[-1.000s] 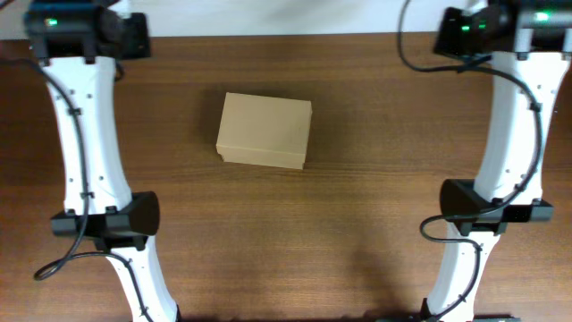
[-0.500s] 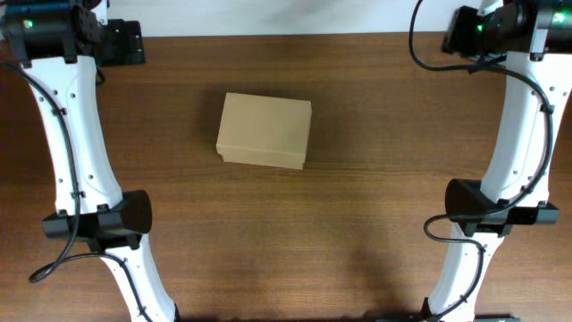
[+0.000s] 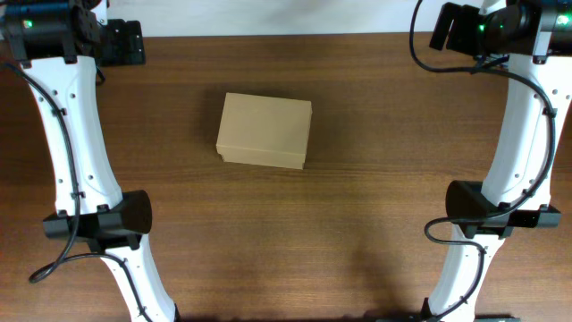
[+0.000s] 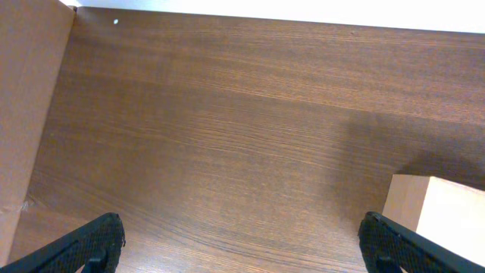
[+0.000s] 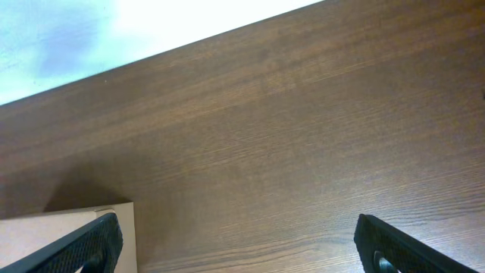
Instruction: Pack container
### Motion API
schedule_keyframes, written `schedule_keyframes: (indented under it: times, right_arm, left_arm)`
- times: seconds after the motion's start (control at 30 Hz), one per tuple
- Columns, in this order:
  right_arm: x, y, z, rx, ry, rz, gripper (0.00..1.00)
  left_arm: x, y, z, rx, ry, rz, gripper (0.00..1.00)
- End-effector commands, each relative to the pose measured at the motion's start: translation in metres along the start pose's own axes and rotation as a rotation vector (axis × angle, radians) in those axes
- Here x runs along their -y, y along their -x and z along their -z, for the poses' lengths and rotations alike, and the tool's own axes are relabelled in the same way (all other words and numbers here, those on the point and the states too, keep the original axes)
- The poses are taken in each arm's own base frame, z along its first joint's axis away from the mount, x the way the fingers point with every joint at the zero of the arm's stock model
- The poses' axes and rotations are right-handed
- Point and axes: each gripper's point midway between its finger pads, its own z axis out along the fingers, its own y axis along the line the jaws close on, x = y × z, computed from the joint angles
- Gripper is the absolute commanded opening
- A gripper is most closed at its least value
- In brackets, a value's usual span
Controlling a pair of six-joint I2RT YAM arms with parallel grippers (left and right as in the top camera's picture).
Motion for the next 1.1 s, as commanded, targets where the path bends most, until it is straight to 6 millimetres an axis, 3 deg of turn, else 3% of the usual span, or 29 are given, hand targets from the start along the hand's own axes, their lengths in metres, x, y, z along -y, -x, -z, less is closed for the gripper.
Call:
schedule_keyframes:
  times: [0.0,0.17,0.23,0.37,0.57,0.73,0.9,1.07]
  right_arm:
    - [-0.004,0.001,0.017,0.031,0.017,0.000,0.99]
    - [-0.004,0.001,0.013,0.024,0.015,0.000,0.99]
    - [-0.006,0.001,0.021,0.040,0.014,0.007,0.99]
    - [-0.001,0.005,0.070,0.148,-0.018,0.014,0.99]
    - [0.002,0.010,0.162,0.373,0.018,0.000,0.99]
    - [0.005,0.003,0.209,0.562,0.069,-0.012,0.99]
    - [0.018,-0.040,0.216,0.673,0.090,-0.021,0.99]
    - [0.038,-0.107,0.187,0.712,0.086,-0.029,0.99]
  left_arm:
    - [-0.002,0.000,0.000,0.000,0.009,-0.003,1.00]
    - [-0.002,0.000,0.000,0.000,0.009,-0.003,1.00]
    - [-0.002,0.000,0.000,0.000,0.009,-0.003,1.00]
    - [-0.002,0.000,0.000,0.000,0.009,-0.003,1.00]
    - [-0.002,0.000,0.000,0.000,0.009,-0.003,1.00]
    - [-0.002,0.000,0.000,0.000,0.009,-0.003,1.00]
    - [-0.002,0.000,0.000,0.000,0.009,-0.003,1.00]
    - [-0.002,0.000,0.000,0.000,0.009,-0.003,1.00]
